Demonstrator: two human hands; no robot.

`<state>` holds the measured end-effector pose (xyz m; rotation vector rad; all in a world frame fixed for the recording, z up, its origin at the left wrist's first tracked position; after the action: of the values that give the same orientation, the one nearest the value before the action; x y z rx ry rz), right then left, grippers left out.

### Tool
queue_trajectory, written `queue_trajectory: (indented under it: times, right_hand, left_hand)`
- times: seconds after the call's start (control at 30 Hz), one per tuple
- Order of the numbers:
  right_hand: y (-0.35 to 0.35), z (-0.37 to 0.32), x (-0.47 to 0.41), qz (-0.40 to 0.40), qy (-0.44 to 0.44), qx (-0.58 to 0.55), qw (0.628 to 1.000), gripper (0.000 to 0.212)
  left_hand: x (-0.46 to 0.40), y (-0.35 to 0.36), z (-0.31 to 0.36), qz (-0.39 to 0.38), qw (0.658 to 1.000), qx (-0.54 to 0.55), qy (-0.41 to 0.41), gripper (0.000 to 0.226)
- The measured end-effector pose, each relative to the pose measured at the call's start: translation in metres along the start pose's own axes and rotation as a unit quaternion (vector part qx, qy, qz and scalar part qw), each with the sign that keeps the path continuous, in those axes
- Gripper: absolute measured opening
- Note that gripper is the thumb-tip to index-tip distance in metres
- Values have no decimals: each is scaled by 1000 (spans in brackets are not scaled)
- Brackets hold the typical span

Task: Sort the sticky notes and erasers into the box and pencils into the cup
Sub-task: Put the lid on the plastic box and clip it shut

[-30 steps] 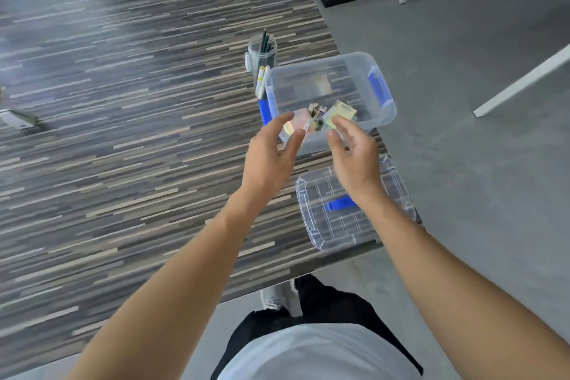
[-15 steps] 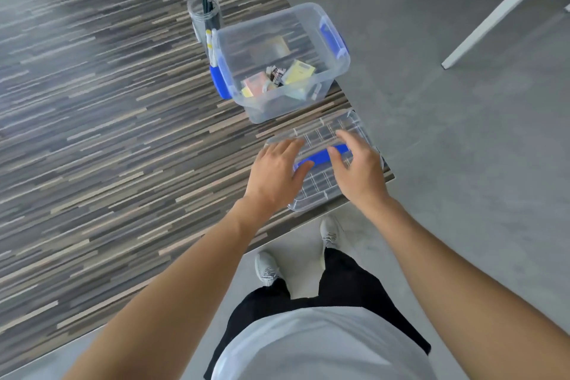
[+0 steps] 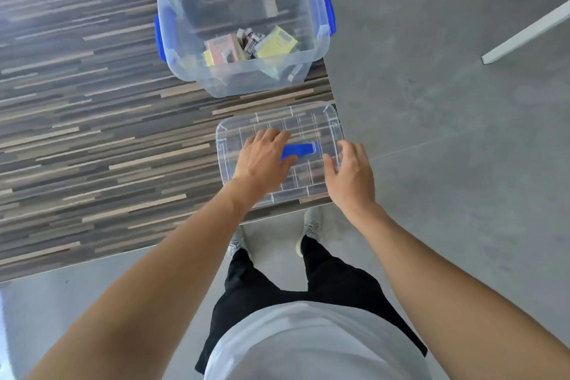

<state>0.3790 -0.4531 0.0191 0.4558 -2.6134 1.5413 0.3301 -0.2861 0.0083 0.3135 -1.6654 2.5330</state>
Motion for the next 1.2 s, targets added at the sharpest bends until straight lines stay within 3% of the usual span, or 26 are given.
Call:
queue_trajectory:
  times: [0.3,0.53,0.67,1.2]
  right_hand:
    - [25,41,-49,-62,13,60,996,38]
    - [35,49,-58,-87,4,86,993,37]
    - [29,48,-60,-89,-12,80,993,35]
    - [-55,0,-37,-22,-103,-12,994,30]
  left_hand:
    - [-22,33,0,-17,998,-20,-49,47]
    - [-31,43,1,-37,994,88,-56,35]
    - [-30,39,4,-32,994,93,-54,33]
    - [13,-58,44,89,993,66,-37,22]
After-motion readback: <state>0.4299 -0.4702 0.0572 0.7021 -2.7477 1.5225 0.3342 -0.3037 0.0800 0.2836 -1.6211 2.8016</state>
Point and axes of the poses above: each hand's wrist, its own x-axis away from the middle knuckle, its own y-axis out of the palm, z = x × y, the point moved 8 cm from there along -x, towards the middle knuckle, and after that the axes turned 8 degrees about y, right-handed, at the moved point
